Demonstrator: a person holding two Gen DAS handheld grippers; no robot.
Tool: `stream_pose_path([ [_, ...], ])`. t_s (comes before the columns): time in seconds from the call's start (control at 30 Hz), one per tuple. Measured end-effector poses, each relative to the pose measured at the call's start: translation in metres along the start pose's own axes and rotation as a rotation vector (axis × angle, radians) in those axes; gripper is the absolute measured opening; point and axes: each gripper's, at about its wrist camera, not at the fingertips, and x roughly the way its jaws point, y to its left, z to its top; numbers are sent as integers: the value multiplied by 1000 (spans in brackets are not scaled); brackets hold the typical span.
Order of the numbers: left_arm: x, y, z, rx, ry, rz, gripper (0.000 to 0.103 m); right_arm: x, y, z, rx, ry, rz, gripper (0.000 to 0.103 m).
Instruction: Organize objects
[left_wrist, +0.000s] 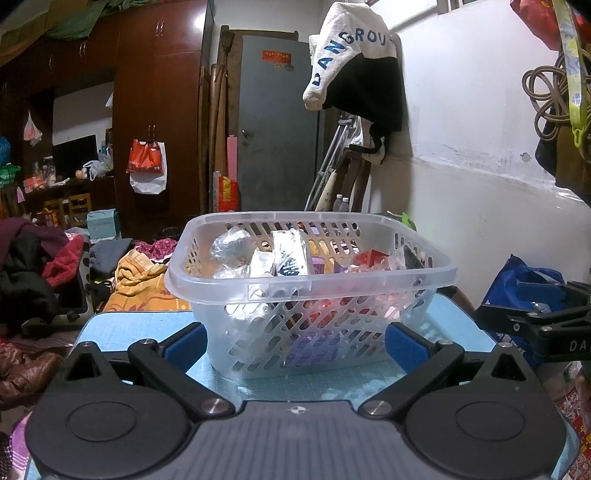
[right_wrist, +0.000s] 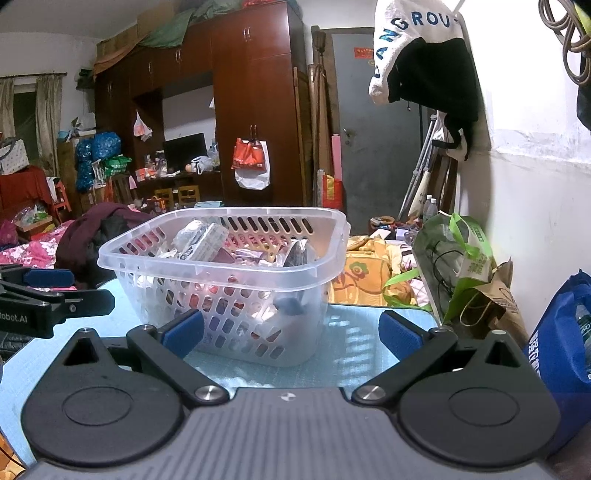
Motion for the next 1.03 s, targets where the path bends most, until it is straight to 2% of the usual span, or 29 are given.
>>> stream_pose_path([
  [1.03,12,-10,10,-14,-1,-3,103,-1,0,-1,-10,-3,5,103],
])
